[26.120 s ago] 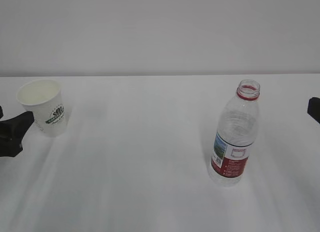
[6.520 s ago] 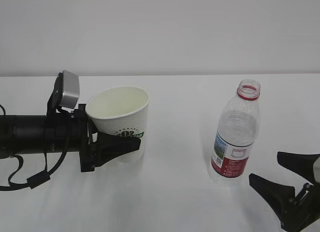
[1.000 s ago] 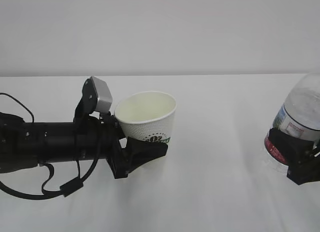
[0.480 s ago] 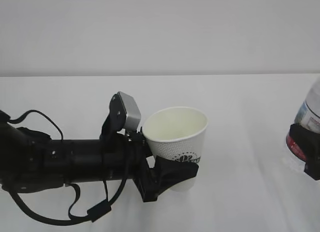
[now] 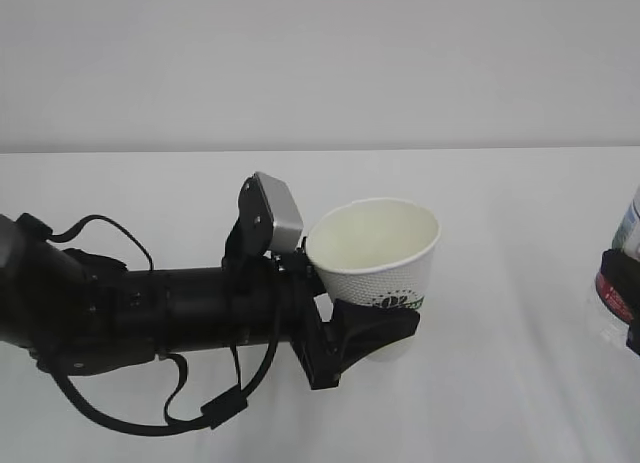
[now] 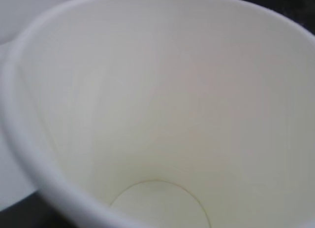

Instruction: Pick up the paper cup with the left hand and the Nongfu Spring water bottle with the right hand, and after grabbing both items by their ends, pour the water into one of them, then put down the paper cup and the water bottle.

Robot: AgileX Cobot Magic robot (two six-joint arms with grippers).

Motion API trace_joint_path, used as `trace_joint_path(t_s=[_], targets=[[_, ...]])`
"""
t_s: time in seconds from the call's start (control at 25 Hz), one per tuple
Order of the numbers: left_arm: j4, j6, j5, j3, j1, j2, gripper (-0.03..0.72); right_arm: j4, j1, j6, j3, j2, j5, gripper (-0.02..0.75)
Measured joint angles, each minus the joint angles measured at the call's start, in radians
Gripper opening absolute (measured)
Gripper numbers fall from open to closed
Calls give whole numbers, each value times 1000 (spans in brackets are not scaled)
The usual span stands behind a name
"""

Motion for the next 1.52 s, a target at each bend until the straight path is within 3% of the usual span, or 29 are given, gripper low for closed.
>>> trace_joint_path(t_s=[0.6, 1.12, 1.52], targets=[[11, 3, 100, -35, -104, 30, 528, 48, 0, -44, 0, -18, 53, 470], [7, 3, 76, -56, -117, 62, 528, 58, 0, -48, -42, -145, 228, 470], [53, 3, 146, -110, -159, 62, 528, -17, 0, -66, -64, -147, 293, 470]])
